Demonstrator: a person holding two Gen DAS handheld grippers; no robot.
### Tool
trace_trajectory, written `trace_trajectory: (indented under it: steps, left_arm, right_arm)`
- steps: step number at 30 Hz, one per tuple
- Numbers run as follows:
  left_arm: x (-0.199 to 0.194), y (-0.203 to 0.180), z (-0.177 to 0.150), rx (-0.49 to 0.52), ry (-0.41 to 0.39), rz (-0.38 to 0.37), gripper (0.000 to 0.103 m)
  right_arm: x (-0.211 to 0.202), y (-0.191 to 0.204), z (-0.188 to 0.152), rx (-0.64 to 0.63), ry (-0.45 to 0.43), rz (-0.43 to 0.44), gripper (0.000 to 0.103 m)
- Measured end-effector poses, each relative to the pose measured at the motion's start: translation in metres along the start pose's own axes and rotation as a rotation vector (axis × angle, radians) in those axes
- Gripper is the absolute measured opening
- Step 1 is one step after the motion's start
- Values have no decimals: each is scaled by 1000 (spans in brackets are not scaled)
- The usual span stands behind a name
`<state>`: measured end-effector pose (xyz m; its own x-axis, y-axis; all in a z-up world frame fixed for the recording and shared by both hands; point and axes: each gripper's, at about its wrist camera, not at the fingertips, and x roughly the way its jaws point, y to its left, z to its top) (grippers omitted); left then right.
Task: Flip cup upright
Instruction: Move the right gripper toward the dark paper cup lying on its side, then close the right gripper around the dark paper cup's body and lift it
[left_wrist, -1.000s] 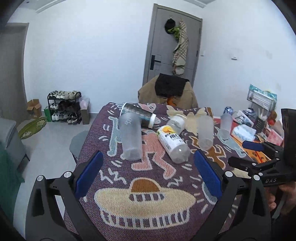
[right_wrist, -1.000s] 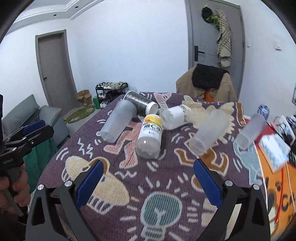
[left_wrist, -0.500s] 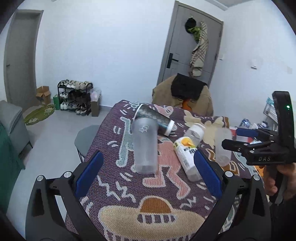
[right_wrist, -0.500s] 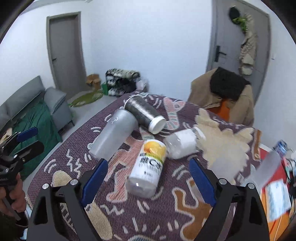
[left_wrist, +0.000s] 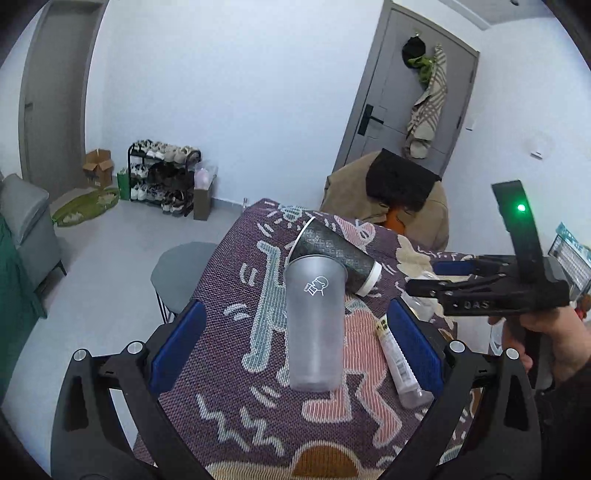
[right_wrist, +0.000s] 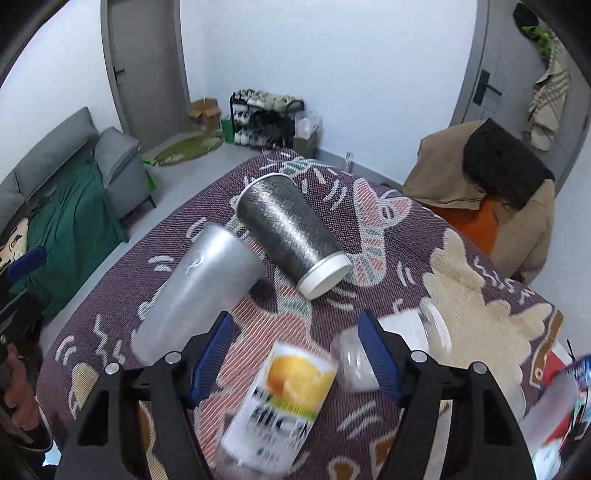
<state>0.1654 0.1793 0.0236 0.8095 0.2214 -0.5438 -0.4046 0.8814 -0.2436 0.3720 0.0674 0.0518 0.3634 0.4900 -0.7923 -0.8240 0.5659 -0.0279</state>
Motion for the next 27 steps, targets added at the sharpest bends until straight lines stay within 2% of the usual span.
trace_trajectory:
  steps: [3,10,16,19,24,27]
  left_arm:
    - [12,4,4,-11,13,11,97]
    - [35,18,4,-51,31,34,97]
    - [53,29,2,-76,49,51,97]
    - [62,34,-1,-91,62,59,97]
    - [71,38,-5,-99,81,69,97]
    - [73,40,-6,-100,85,74,97]
  right_arm:
    - [19,-3,13,-37,31,-5,64]
    - [71,2,37,-212,143,-34,59]
    - [100,8,48,-299,188,-39,58]
    - [112,12,52,-348,201,-77,58]
    - [124,14,62,-368,214,-99,61]
    - [138,18,64,-424,250,-145,66]
